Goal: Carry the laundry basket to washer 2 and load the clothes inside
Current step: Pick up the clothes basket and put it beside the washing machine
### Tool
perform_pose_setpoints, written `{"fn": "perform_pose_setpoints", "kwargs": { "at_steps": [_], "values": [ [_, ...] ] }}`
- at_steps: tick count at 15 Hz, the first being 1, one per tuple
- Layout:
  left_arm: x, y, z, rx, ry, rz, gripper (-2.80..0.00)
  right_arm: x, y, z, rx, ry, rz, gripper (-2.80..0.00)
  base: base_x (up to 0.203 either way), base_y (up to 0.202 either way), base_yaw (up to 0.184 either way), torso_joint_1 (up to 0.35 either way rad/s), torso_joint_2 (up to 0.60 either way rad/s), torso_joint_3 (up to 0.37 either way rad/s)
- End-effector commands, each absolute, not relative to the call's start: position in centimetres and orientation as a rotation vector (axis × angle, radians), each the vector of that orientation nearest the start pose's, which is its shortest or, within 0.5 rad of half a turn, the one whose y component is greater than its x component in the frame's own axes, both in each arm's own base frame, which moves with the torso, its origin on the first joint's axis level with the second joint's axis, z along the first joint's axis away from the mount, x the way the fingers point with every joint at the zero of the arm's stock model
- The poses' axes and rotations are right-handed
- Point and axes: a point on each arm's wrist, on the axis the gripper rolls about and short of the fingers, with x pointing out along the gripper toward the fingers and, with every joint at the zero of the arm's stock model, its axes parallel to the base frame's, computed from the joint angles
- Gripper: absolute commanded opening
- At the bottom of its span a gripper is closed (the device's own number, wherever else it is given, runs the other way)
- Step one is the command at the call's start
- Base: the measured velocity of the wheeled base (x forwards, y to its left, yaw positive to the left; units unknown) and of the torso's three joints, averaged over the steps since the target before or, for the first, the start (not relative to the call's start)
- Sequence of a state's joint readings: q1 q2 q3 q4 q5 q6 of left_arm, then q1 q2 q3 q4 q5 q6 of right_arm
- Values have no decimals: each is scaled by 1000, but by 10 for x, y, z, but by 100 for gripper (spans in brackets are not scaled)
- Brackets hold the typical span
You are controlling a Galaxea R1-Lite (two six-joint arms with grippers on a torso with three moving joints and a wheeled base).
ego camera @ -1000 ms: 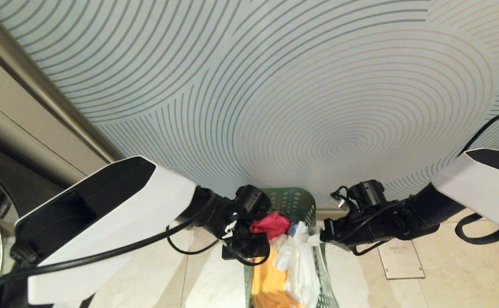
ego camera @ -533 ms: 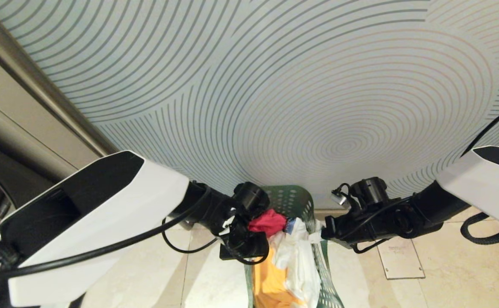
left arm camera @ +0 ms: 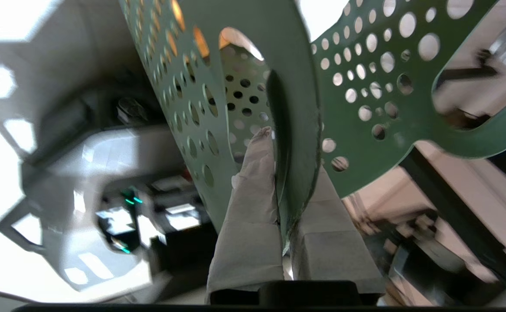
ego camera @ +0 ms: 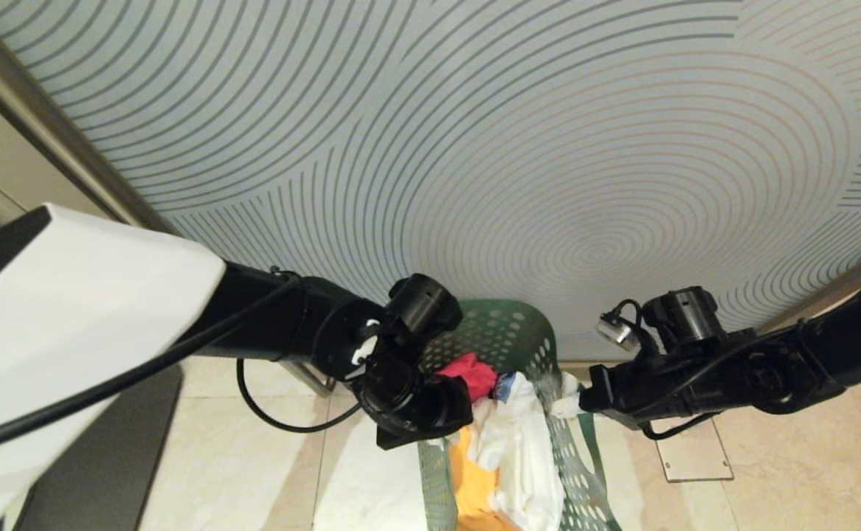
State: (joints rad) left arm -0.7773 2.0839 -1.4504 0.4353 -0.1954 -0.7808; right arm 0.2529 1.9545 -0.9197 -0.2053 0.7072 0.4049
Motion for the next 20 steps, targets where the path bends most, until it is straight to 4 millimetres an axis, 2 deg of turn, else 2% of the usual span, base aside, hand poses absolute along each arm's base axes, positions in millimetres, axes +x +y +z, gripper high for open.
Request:
{"fn": "perform_pose_setpoints", "kwargs": {
  "at_steps": [1, 5, 7, 9, 11, 13, 20],
  "values": [
    [250, -267, 151, -370, 1303, -441, -280, 286, 96, 134, 525, 957, 767, -280, 0, 0, 0, 0, 0, 0],
    [218, -265, 168, -390, 1318, -475, -280, 245, 94, 162, 495, 951, 784, -280, 0, 0, 0, 0, 0, 0],
    [205, -256, 175, -381, 1314, -489, -280, 222, 95, 174, 473, 962, 788, -280, 0, 0, 0, 0, 0, 0],
    [189, -248, 176, -351, 1325, -498, -280, 201, 95, 178, 455, 983, 789, -280, 0, 0, 0, 0, 0, 0],
    [183, -243, 178, -345, 1320, -501, -280, 188, 91, 173, 440, 996, 759, -280, 0, 0, 0, 0, 0, 0],
    [182, -243, 177, -342, 1319, -496, -280, 180, 88, 169, 438, 1006, 748, -280, 0, 0, 0, 0, 0, 0],
    [183, -245, 175, -302, 1292, -488, -280, 177, 88, 169, 440, 1007, 753, -280, 0, 0, 0, 0, 0, 0]
  ]
}}
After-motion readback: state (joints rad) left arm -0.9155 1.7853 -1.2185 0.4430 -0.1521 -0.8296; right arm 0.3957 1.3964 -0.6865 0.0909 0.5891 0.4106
